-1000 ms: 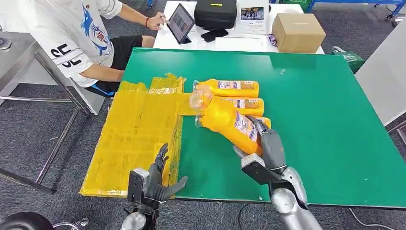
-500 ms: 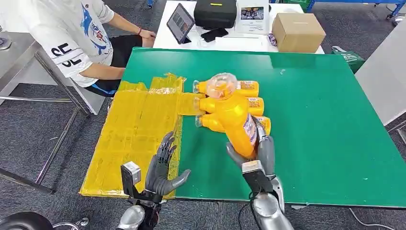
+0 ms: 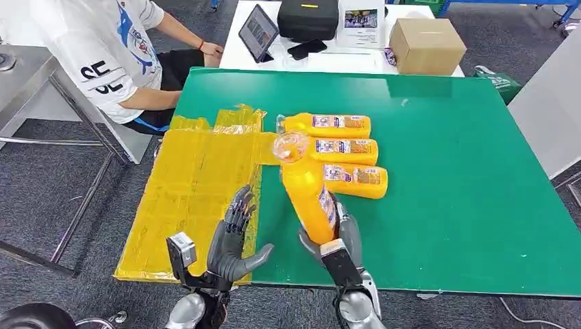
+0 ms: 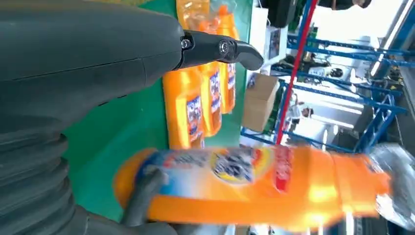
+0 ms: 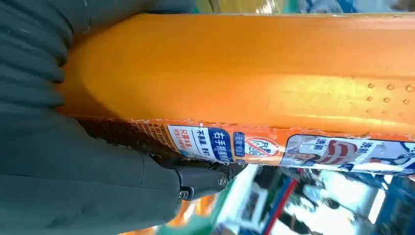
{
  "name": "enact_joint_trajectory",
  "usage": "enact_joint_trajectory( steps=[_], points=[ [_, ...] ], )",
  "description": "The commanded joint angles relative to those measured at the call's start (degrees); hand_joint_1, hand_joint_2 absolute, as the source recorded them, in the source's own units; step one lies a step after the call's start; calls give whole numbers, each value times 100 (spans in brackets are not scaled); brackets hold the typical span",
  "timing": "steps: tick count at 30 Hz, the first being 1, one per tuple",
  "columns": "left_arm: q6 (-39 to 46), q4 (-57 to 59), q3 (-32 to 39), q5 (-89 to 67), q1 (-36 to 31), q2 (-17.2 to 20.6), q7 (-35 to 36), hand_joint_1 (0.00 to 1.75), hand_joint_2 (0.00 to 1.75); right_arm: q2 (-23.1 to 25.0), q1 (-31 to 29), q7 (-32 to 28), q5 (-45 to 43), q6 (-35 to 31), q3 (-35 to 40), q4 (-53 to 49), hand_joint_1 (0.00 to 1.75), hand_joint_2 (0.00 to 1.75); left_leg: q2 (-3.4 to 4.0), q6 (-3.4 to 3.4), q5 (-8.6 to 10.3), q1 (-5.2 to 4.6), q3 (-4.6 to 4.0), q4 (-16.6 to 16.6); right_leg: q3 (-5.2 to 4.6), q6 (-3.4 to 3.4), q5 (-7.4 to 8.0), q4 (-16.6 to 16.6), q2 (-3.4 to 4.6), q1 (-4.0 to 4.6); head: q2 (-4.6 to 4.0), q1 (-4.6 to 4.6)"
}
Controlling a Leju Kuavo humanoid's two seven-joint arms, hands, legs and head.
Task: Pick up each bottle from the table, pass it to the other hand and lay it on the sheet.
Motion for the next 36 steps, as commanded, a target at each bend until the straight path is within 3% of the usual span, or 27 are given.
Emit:
enact_joint_trajectory(
  steps=[1, 17, 30, 31, 35, 36],
  points=[
    [146, 208, -160, -160, -120, 199, 170, 0, 175, 237, -345, -29, 36, 15, 703, 1251, 175, 175, 21, -12, -11, 13, 33, -7, 29, -17, -3, -11, 14, 14, 0, 0],
    [147, 601, -223, -203, -205, 160, 277, 0, 175, 409, -535, -29, 415, -230, 1677, 2158, 175, 175, 8, -7, -5, 9, 19, -7, 16, -10, -3, -9, 2, 9, 0, 0],
    [83, 569, -202, -135, -193, 156, 298, 0, 175, 402, -575, -29, 427, -148, 1737, 2293, 175, 175, 4, -6, -4, 6, 12, -6, 8, -8, -4, -6, -3, 6, 0, 2],
    [-73, 548, -183, 12, -182, 151, 302, 0, 175, 405, -590, -29, 402, -112, 1751, 2350, 175, 175, 9, -12, -18, 18, 43, -5, 42, -19, -13, -14, -3, 20, 0, 0],
    [-194, 466, -157, 158, -144, 171, 315, 0, 175, 365, -627, -29, 574, -91, 1917, 2525, 175, 175, 5, -6, -4, 8, 11, -5, 7, -9, -3, -7, -1, 8, 0, 0],
    [-186, 482, -144, 165, -156, 174, 319, 0, 175, 356, -631, -29, 631, -65, 1984, 2569, 175, 175, 12, -14, -18, 20, 43, -5, 42, -20, -12, -15, -1, 22, 0, 2]
  ],
)
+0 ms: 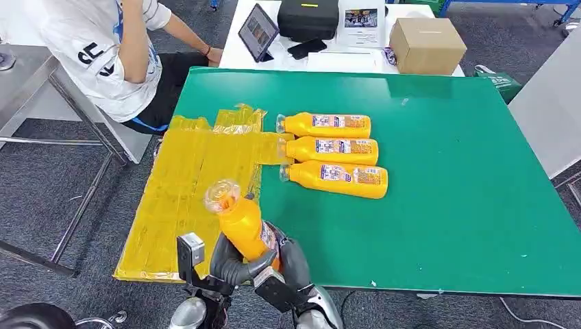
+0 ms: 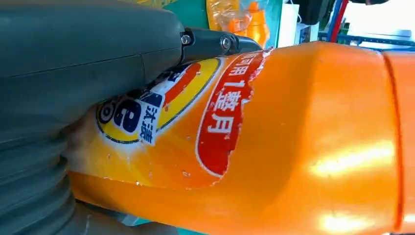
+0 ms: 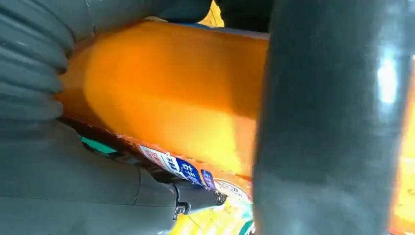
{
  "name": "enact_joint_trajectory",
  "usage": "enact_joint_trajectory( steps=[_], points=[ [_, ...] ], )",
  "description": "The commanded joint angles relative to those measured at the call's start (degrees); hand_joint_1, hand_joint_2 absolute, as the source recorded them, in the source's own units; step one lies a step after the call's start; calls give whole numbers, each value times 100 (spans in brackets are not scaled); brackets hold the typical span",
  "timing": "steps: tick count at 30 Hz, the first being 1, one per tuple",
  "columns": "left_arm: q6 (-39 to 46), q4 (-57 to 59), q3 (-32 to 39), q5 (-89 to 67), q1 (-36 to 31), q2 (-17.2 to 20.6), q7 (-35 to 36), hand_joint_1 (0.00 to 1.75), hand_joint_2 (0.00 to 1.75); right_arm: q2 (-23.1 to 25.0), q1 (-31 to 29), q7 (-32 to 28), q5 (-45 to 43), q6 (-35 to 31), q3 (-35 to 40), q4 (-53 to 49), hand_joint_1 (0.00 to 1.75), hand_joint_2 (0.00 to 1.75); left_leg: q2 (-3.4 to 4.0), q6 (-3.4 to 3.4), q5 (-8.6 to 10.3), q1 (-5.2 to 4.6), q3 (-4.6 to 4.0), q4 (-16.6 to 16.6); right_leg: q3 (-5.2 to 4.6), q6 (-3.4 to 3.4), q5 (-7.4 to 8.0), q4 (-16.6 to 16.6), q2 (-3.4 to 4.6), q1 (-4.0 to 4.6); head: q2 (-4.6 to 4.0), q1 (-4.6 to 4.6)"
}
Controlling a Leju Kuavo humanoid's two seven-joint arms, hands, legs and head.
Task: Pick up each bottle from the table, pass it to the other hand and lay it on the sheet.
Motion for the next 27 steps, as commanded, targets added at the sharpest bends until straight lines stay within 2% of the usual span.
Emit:
enact_joint_trajectory(
  steps=[1, 6, 8, 14, 15, 16, 27],
  points=[
    [-227, 211, -96, 195, -175, 109, 58, 0, 175, -83, -166, 6, 283, 169, 624, 745, 175, 175, 2, -6, -6, 7, 22, -5, 24, -9, -4, -9, -4, 9, 0, 2],
    [-462, 186, -60, 395, -170, 112, 7, 0, 175, -93, -157, 6, 249, 223, 734, 836, 175, 175, -3, -5, -5, 6, 19, -4, 20, -8, -5, -8, -9, 7, 0, 0],
    [-592, 177, -71, 468, -137, 125, 30, 175, 175, -92, -168, 6, 166, 195, 738, 827, 175, 175, -2, -6, -8, 9, 23, -3, 26, -10, -7, -9, -9, 10, 0, 0],
    [-728, 205, -107, 532, -113, 141, 28, 175, 175, -79, -186, 6, 148, 176, 709, 797, 175, 175, -1, -5, -4, 7, 13, -2, 13, -7, -4, -6, -9, 8, 0, 0],
    [-800, 213, -123, 572, -108, 143, 17, 175, 175, -70, -195, 6, 154, 162, 693, 791, 175, 175, 1, -10, -17, 18, 41, 1, 46, -17, -13, -12, -11, 21, 0, 0],
    [-834, 212, -132, 594, -103, 143, 7, 175, 175, -64, -198, 6, 147, 171, 678, 779, 175, 175, -4, -6, -6, 7, 19, -2, 22, -9, -6, -7, -12, 9, 0, 0],
    [-762, 86, -139, 562, -18, 170, -14, 175, 175, -19, -142, 6, -53, 273, 419, 571, 175, 175, -1, -5, -7, 6, 17, -2, 18, -10, -7, -5, -10, 8, 0, 0]
  ],
)
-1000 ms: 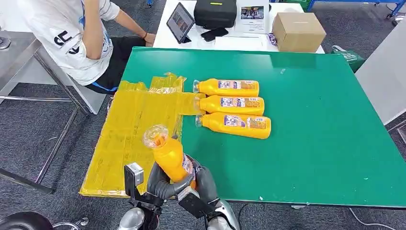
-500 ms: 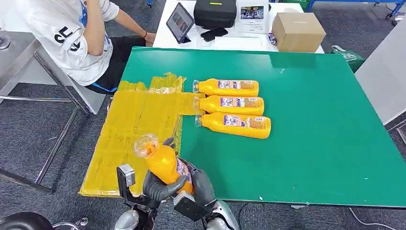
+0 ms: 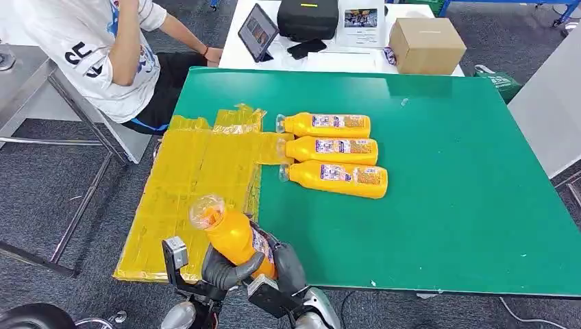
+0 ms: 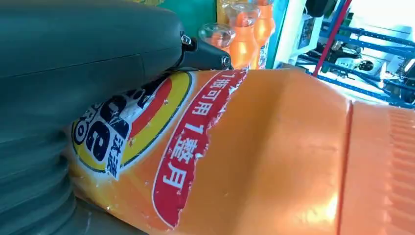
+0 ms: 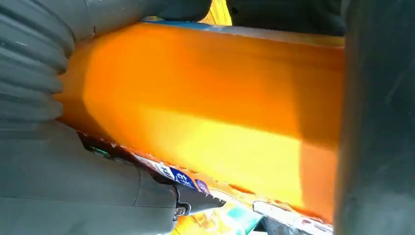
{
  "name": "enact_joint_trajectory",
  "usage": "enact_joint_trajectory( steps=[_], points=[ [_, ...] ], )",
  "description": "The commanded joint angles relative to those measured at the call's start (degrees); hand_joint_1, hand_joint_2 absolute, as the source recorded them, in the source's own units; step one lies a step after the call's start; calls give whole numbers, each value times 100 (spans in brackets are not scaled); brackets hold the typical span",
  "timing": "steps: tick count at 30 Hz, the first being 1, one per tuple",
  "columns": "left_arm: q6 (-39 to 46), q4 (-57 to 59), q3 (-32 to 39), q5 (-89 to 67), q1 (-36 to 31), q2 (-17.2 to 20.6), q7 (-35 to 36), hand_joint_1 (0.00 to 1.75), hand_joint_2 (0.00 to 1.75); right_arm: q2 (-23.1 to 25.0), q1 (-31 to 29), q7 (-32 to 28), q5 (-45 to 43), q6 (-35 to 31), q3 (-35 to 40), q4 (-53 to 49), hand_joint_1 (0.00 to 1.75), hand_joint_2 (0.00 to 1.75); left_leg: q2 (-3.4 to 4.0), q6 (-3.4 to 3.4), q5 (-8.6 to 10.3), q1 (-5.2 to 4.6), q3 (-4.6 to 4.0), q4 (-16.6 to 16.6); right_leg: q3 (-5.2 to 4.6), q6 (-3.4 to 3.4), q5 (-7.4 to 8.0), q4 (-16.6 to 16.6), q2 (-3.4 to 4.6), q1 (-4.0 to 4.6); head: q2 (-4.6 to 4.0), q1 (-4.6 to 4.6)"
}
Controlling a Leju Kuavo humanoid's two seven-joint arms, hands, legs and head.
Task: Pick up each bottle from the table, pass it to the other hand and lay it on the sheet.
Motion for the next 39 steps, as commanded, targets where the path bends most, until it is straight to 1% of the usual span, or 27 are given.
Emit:
enact_joint_trajectory(
  steps=[1, 2, 3, 4, 5, 6, 9, 10, 12, 13, 15, 17, 18, 19, 22, 23, 24, 25, 27, 29, 30, 31, 32, 33, 35, 36, 39],
  points=[
    [-98, 49, -297, -28, -128, 42, -3, 175, 175, -8, -13, 24, -146, 271, 85, 154, 169, 175, -4, -7, -12, 10, 28, 0, 34, -13, -11, -7, -11, 12, 0, 0],
    [-92, 26, -298, -29, -113, 44, -4, 175, 175, -17, 27, 24, -212, 223, 48, -10, 0, 175, -3, -6, -7, 6, 17, -1, 21, -9, -7, -5, -9, 8, 0, 0],
    [-80, -25, -294, -27, -82, 50, -2, 175, 175, 6, 58, 24, -366, 360, -37, -130, 0, 0, -3, -7, -12, 10, 27, 0, 32, -12, -10, -6, -10, 11, 0, 0],
    [-70, -51, -292, -26, -66, 57, -2, 175, 175, -35, 99, 24, -572, 676, -53, -392, 0, 0, -3, -5, -6, 5, 11, 0, 15, -8, -6, -3, -8, 6, 0, 2],
    [-66, -81, -283, -27, -51, 70, 6, 175, 175, -100, 150, 24, -689, 889, -62, -679, 0, 0, -1, -8, -13, 11, 23, 4, 29, -13, -11, -4, -9, 13, 0, 0],
    [-64, -90, -279, -28, -48, 72, 6, 175, 175, -117, 163, 29, -686, 901, -86, -754, 0, 0, -4, -5, -7, 4, 10, 3, 14, -8, -7, 0, -9, 6, 0, 0],
    [-62, -95, -276, -28, -47, 73, 6, 175, 175, -129, 181, 35, -687, 937, -97, -828, 0, 0, 0, -8, -13, 9, 22, 3, 27, -12, -11, -2, -7, 11, 0, 0],
    [-50, -92, -264, -26, -48, 67, -1, 175, 175, -134, 198, 24, -769, 1065, -115, -876, 0, 0, 0, -7, -10, 9, 17, 2, 22, -10, -7, -4, -6, 10, 0, 2],
    [-11, -124, -221, -27, -38, 66, -16, 175, 175, -206, 295, 24, -915, 1369, -166, -1338, 0, 0, 2, -10, -20, 15, 37, 5, 46, -17, -15, -6, -7, 18, 0, 0],
    [24, -143, -191, -34, -34, 61, -28, 175, 175, -238, 324, 24, -922, 1449, -172, -1519, 0, 0, 3, -6, -10, 8, 17, 2, 21, -10, -7, -3, -4, 10, 0, -2],
    [240, -175, -125, -150, -43, 44, -40, 175, 175, -267, 383, 51, -922, 1504, -206, -1797, 0, 0, -6, -4, -5, 6, 7, 3, 13, -8, -5, -2, -11, 8, 0, 2],
    [516, -227, -54, -327, -59, 8, -62, 175, 175, -275, 436, 95, -905, 1532, -220, -1959, 0, 0, 1, -9, -17, 13, 30, 5, 36, -15, -13, -4, -7, 15, 0, 0],
    [636, -259, -25, -410, -71, -3, -72, 175, 175, -268, 458, 112, -923, 1533, -248, -1991, 0, 0, -4, -5, -9, 6, 13, 3, 19, -9, -8, -1, -9, 7, 0, 2],
    [787, -304, 35, -485, -74, -26, -84, 175, 175, -214, 490, 200, -1006, 1467, -355, -2003, 0, 0, -1, -8, -16, 13, 25, 7, 34, -14, -12, -3, -8, 15, 0, 4],
    [810, -349, 61, -497, -83, -20, -72, 175, 175, -197, 481, 227, -1028, 1444, -390, -1977, 0, 0, 6, -8, -11, 9, 18, 3, 23, -12, -6, -3, 1, 11, 0, 2],
    [1020, -380, 100, -640, -86, -33, -74, 175, 175, -180, 470, 235, -1065, 1447, -425, -1951, 0, 0, 3, -5, -4, 3, 8, -1, 12, -7, -2, -2, 0, 4, 0, 2],
    [1266, -393, 132, -822, -121, -32, -105, 175, 175, -136, 486, 251, -1167, 1412, -525, -1955, 0, 0, 10, -8, -11, 8, 19, 1, 23, -12, -5, -3, 5, 10, 0, 2],
    [1577, -411, 182, -1060, -180, -37, -149, 175, 175, -121, 502, 232, -1311, 1461, -599, -1998, 0, 0, 3, -6, -5, 6, 10, -1, 14, -9, -2, -4, -1, 7, 0, -2],
    [1851, -375, 349, -1166, -325, -32, -112, 175, 175, -135, 540, 213, -1399, 1501, -636, -2138, 0, 0, -9, -5, -2, 5, 7, -1, 13, -7, -4, -4, -14, 6, 0, 2],
    [2307, -296, 594, -1339, -513, -24, -197, 175, 175, -131, 612, 194, -1502, 1512, -663, -2369, 0, 0, -6, -10, -9, 15, 25, 2, 33, -15, -8, -6, -11, 17, 0, -2],
    [2377, -251, 683, -1337, -592, -11, -198, 175, 175, -136, 636, 195, -1526, 1515, -654, -2460, 0, 0, -2, -7, -3, 8, 11, 1, 15, -10, -3, -2, -5, 9, 0, 2],
    [2476, -199, 787, -1341, -674, 2, -209, 175, 175, -141, 655, 198, -1552, 1514, -644, -2545, 0, 0, -3, -10, -9, 15, 20, 4, 28, -16, -7, -3, -10, 17, 0, 2],
    [2830, -120, 853, -1620, -806, 41, -352, 175, 175, -133, 683, 185, -1605, 1472, -649, -2662, 0, 0, -6, -8, -3, 11, 10, 2, 17, -11, -3, -3, -11, 12, 0, 2],
    [2877, -30, 947, -1617, -908, 60, -340, 175, 175, -146, 709, 178, -1644, 1461, -635, -2771, 0, 0, -7, -11, -6, 13, 19, 3, 27, -15, -7, -3, -13, 15, 0, 0],
    [3206, 166, 1051, -1898, -1119, 109, -410, 175, 175, -148, 732, 135, -1740, 1374, -631, -2916, 0, 0, -7, -7, 2, 6, 4, -1, 9, -8, -1, -1, -10, 6, 0, 2],
    [3534, 333, 1067, -2225, -1263, 159, -460, 175, 175, -151, 736, 108, -1805, 1341, -626, -2990, 0, 0, -7, -11, -3, 11, 16, 0, 22, -14, -4, -3, -12, 12, 0, 2],
    [3605, 486, 1121, -2340, -1417, 203, -486, 175, 175, -152, 735, 97, -1873, 1296, -624, -3054, 0, 0, -9, -10, 3, 5, 12, -4, 17, -9, -2, -2, -11, 6, 0, 0]
  ],
)
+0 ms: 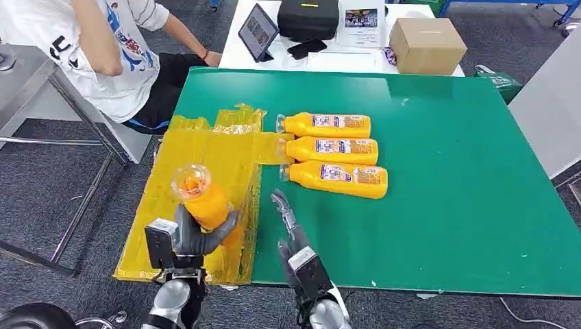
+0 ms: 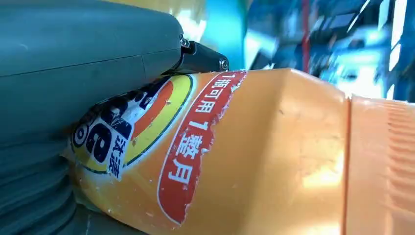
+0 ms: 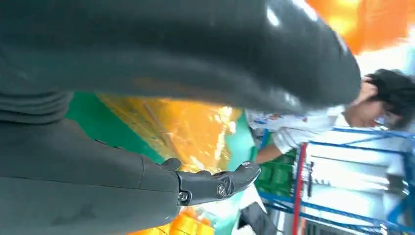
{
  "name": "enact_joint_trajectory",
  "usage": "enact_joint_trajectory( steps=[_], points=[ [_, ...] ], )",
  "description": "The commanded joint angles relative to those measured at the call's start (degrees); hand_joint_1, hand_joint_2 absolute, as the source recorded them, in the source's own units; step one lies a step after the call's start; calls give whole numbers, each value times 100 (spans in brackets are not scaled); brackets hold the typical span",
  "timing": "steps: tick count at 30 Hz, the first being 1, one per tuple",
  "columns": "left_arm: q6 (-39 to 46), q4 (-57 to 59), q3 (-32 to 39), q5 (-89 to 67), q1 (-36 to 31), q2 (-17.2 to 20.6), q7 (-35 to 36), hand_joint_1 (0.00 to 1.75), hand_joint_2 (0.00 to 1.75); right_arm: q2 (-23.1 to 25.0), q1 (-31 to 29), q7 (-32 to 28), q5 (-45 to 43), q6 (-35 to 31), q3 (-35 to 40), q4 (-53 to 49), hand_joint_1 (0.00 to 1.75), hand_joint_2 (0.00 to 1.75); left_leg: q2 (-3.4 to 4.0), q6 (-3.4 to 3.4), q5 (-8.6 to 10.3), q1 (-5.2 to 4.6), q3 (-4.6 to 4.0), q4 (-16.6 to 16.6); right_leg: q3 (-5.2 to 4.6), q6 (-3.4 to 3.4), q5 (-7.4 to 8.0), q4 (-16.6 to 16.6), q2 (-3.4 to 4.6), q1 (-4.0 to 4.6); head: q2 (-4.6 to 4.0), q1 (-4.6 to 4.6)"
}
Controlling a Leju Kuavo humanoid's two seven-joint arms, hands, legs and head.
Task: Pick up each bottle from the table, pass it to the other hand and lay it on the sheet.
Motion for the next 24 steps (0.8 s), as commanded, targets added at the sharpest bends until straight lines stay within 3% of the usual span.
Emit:
enact_joint_trajectory(
  steps=[1, 4, 10, 21, 24],
  points=[
    [531, 877, 485, -553, -850, 220, -103, 175, 175, -53, 59, -56, -199, -118, -124, -482, 0, 0, -4, -9, -7, 11, 27, -2, 32, -14, -7, -8, -11, 13, 0, 0],
    [523, 910, 486, -559, -853, 215, -104, 175, 175, -59, 57, -56, -208, -122, -122, -468, 0, 0, 2, -8, -10, 10, 30, -3, 34, -13, -8, -8, -6, 12, 0, 0],
    [1593, 1555, 445, -1998, -1460, 573, 1, 175, 175, -115, 180, -129, -605, -519, -105, -1286, 0, 0, -5, -13, -15, 16, 40, 1, 48, -19, -14, -6, -15, 19, 0, 0],
    [1571, 1662, 479, -2117, -1558, 569, 29, 175, 175, -97, 124, -129, -618, -570, -108, -1263, 0, 0, 4, -11, -4, 9, 21, -2, 24, -11, -4, -6, -3, 9, 0, 0],
    [1702, 2176, 290, -3021, -1857, 830, 392, 175, 175, -110, 84, -129, -749, -692, -134, -1364, 0, 0, 4, -15, -10, 15, 32, 1, 37, -16, -9, -6, -6, 16, 0, 0]
  ],
)
